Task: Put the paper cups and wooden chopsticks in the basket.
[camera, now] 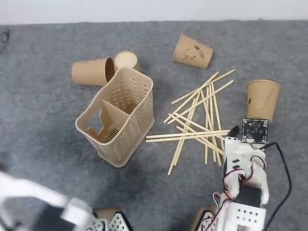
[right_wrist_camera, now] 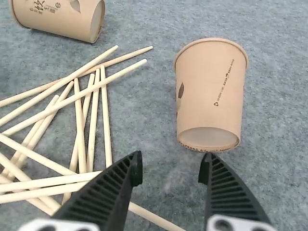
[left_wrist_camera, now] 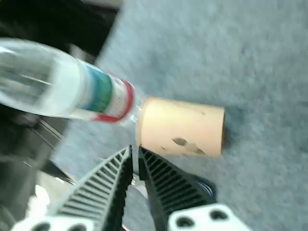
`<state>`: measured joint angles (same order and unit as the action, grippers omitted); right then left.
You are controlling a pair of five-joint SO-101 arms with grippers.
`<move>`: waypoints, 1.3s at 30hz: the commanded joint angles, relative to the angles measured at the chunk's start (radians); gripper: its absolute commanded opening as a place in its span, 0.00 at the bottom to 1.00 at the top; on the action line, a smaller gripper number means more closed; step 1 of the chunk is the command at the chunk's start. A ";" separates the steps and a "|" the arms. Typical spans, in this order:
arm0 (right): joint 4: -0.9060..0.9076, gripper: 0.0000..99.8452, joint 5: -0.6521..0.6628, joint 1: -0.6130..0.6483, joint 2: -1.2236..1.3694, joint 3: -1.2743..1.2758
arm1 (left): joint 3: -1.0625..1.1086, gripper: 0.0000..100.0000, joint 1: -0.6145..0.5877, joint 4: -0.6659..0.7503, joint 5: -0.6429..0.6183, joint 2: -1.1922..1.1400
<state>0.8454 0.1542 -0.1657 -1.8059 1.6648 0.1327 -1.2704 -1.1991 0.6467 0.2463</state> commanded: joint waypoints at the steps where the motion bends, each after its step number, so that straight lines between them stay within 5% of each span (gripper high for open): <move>1: 0.002 0.21 0.012 0.008 -0.005 0.017 | -0.209 0.02 -0.037 -0.048 -0.011 -0.227; 10: 0.002 0.21 0.012 0.008 -0.005 0.017 | -0.458 0.02 -0.094 0.046 -0.009 -0.572; 18: 0.002 0.21 0.012 0.010 -0.005 0.017 | -0.469 0.02 -0.132 0.064 -0.009 -0.621; 30: 0.002 0.21 0.012 0.010 -0.005 0.017 | -0.243 0.02 -0.123 0.279 0.012 -0.624; 39: 0.002 0.21 0.012 0.010 -0.005 0.017 | -0.104 0.02 0.015 0.270 0.017 -0.620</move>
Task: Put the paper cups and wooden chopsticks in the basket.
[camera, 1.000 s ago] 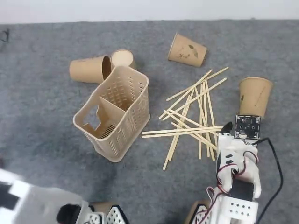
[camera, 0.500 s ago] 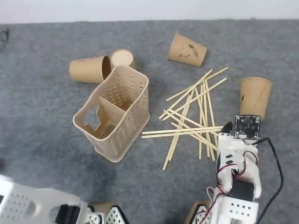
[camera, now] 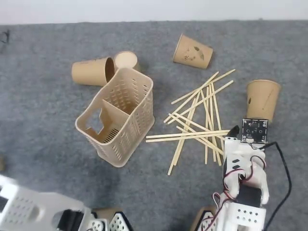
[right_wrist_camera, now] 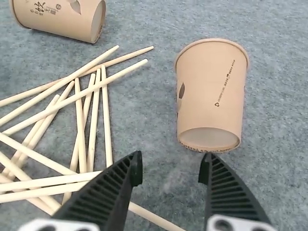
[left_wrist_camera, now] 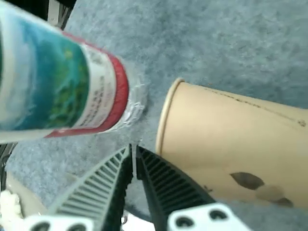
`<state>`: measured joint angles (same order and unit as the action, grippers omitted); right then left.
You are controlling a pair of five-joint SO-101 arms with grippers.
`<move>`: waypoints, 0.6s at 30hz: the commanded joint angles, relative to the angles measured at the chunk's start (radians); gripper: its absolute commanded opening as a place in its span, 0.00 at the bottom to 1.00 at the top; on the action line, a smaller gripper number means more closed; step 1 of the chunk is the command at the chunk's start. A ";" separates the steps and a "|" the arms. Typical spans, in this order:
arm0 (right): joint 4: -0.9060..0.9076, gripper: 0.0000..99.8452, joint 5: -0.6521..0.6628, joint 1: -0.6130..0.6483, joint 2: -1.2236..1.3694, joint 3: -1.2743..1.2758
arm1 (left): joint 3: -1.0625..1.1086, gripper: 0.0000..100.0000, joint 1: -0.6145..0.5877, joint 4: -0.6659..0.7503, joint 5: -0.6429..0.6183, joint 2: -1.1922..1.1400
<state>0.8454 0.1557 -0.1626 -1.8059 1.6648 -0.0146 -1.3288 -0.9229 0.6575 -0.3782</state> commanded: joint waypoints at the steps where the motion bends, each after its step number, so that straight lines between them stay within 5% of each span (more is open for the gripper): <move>1: 0.002 0.21 0.011 0.007 -0.005 0.017 | 0.053 0.02 0.097 -0.023 0.006 0.003; 18: 0.002 0.21 0.011 0.007 -0.005 0.017 | 0.117 0.02 0.586 -0.192 0.000 0.014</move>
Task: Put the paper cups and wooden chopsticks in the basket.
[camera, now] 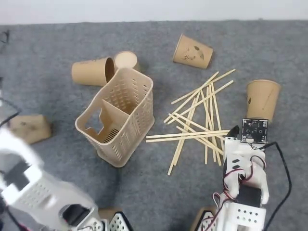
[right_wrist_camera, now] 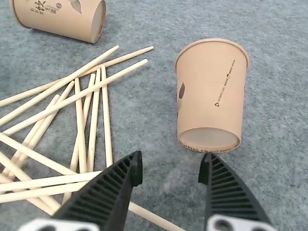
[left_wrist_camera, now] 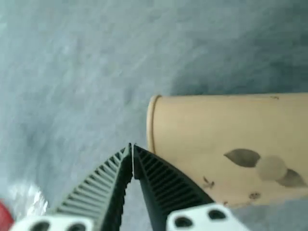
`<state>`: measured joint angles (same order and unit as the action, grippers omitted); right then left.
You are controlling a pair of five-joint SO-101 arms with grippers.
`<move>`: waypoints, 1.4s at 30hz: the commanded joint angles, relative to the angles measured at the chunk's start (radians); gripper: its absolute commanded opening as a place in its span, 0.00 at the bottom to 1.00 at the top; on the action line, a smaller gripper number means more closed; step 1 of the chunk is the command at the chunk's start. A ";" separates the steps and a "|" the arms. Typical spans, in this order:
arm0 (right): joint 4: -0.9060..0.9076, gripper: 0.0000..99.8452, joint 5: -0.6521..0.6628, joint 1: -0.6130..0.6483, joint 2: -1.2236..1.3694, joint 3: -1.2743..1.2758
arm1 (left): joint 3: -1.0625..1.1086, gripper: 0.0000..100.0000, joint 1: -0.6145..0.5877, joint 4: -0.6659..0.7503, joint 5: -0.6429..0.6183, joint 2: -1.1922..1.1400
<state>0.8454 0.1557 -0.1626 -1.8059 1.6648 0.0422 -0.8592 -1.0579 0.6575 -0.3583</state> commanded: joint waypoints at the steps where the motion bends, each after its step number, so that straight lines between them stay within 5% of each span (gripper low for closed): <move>1: 0.002 0.21 0.011 0.007 -0.005 0.017 | 0.061 0.02 0.137 -0.057 0.000 -0.006; 11: 0.001 0.21 0.011 0.007 -0.005 0.017 | -0.031 0.01 0.273 -0.229 0.000 -0.006; 21: 0.001 0.21 0.011 0.007 -0.005 0.017 | -0.286 0.02 0.170 -0.477 0.002 0.069; 26: 0.001 0.21 0.011 0.007 -0.005 0.017 | -0.246 0.02 0.092 -0.476 0.006 0.068; 42: 0.001 0.21 0.011 0.007 -0.005 0.017 | 0.065 0.02 0.095 -0.483 0.094 0.078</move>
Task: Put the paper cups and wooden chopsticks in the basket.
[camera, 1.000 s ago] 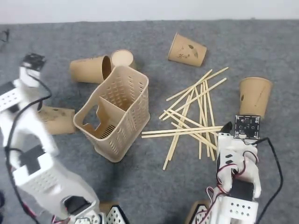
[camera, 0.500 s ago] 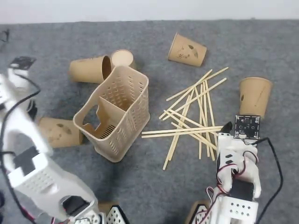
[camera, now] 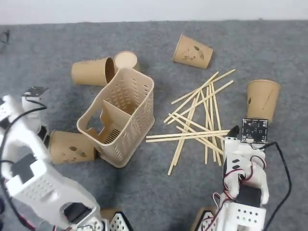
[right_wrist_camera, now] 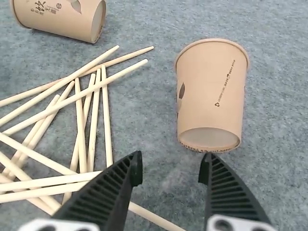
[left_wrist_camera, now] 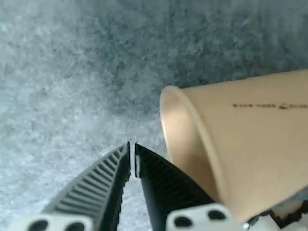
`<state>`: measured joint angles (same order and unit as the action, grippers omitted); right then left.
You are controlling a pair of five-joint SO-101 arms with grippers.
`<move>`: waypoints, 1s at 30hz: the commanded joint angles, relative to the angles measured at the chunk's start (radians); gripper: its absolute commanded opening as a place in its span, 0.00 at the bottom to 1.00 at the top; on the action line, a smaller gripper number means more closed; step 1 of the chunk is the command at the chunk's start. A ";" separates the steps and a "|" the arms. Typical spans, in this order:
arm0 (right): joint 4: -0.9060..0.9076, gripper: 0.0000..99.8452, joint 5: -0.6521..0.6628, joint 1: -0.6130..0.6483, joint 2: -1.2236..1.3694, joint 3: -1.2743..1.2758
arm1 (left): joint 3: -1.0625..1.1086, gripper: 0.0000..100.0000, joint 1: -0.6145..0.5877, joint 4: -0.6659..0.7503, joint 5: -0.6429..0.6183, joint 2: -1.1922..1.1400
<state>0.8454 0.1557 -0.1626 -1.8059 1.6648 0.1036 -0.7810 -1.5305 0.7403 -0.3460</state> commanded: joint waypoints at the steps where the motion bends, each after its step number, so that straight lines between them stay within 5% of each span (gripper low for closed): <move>1: 0.001 0.21 0.011 0.007 -0.005 0.017 | 0.004 0.02 0.029 -0.021 0.011 0.066; 10: 0.002 0.21 0.011 0.007 -0.005 0.017 | -0.136 0.02 0.187 -0.198 -0.008 0.066; 22: -0.001 0.21 0.011 0.007 -0.005 0.017 | -0.186 0.02 0.417 -0.224 -0.109 0.160; 30: -0.001 0.21 0.011 0.007 -0.005 0.017 | 0.056 0.02 0.528 -0.224 -0.109 0.479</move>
<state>0.8454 0.1557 -0.1626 -1.8059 1.6648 0.0529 -0.2977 -1.7269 0.6406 -0.0023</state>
